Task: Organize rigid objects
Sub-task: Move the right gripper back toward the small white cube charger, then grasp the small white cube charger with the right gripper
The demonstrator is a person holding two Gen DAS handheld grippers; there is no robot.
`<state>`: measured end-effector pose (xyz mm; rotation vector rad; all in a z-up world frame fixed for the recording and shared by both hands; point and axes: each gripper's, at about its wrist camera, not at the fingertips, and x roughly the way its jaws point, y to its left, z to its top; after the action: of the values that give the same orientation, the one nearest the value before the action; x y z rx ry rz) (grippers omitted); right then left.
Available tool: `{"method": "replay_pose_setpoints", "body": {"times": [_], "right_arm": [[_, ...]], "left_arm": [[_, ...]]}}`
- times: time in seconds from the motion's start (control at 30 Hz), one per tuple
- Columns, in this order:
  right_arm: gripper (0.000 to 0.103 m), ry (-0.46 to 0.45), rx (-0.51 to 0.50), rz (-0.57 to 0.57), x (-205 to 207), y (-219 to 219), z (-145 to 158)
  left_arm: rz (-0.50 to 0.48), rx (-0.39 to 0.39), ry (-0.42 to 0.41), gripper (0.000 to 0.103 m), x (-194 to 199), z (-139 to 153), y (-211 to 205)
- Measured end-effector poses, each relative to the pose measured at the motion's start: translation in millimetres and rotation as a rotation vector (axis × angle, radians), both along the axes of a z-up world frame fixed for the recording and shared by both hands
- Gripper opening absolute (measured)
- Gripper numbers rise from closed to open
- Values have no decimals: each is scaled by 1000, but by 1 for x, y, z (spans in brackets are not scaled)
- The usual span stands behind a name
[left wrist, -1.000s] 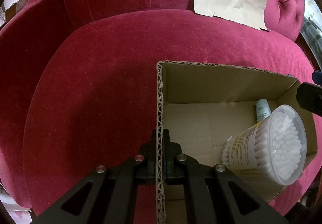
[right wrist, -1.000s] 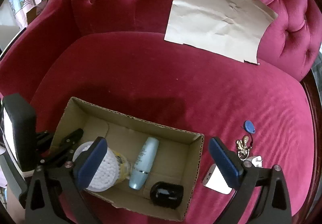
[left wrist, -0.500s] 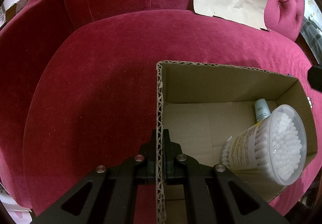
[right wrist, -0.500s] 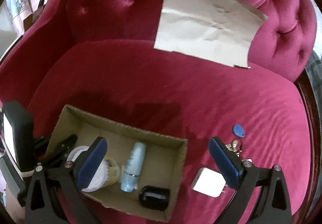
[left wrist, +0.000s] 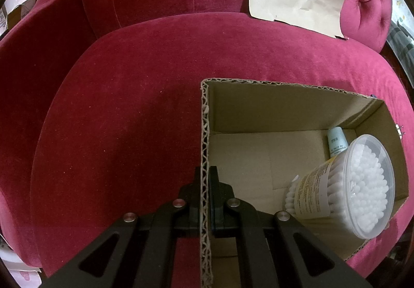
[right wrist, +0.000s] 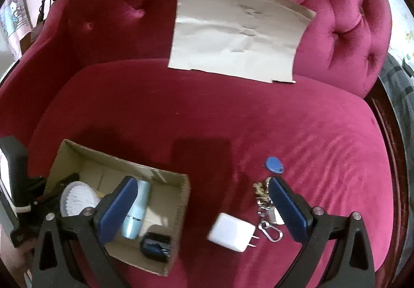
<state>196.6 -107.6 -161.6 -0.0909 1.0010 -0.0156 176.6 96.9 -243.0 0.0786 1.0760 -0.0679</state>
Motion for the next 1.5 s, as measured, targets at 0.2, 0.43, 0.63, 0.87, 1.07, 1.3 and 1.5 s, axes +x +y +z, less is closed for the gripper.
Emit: {"method": "replay_pose_setpoints", "body": {"times": [0.2, 0.43, 0.63, 0.87, 1.07, 1.3, 1.5], "right_arm": [[103, -23, -8, -28, -4, -25, 4], [103, -19, -41, -62, -8, -53, 1], [103, 4, -56, -71, -10, -68, -9], [103, 26, -35, -89, -14, -86, -25], [103, 60, 0, -110, -16, -103, -47], [103, 76, 10, -140, -16, -119, -70], [103, 90, 9, -149, -17, -126, -84]], "left_arm": [[3, 2, 0, 3, 0, 0, 0], [2, 5, -3, 3, -1, 0, -1], [2, 7, -3, 3, -1, -1, -1], [1, 9, -4, 3, -1, 0, -1], [2, 9, -3, 3, -1, 0, -2], [1, 10, -4, 3, -1, 0, -1], [2, 10, -4, 3, -1, 0, -1]]}}
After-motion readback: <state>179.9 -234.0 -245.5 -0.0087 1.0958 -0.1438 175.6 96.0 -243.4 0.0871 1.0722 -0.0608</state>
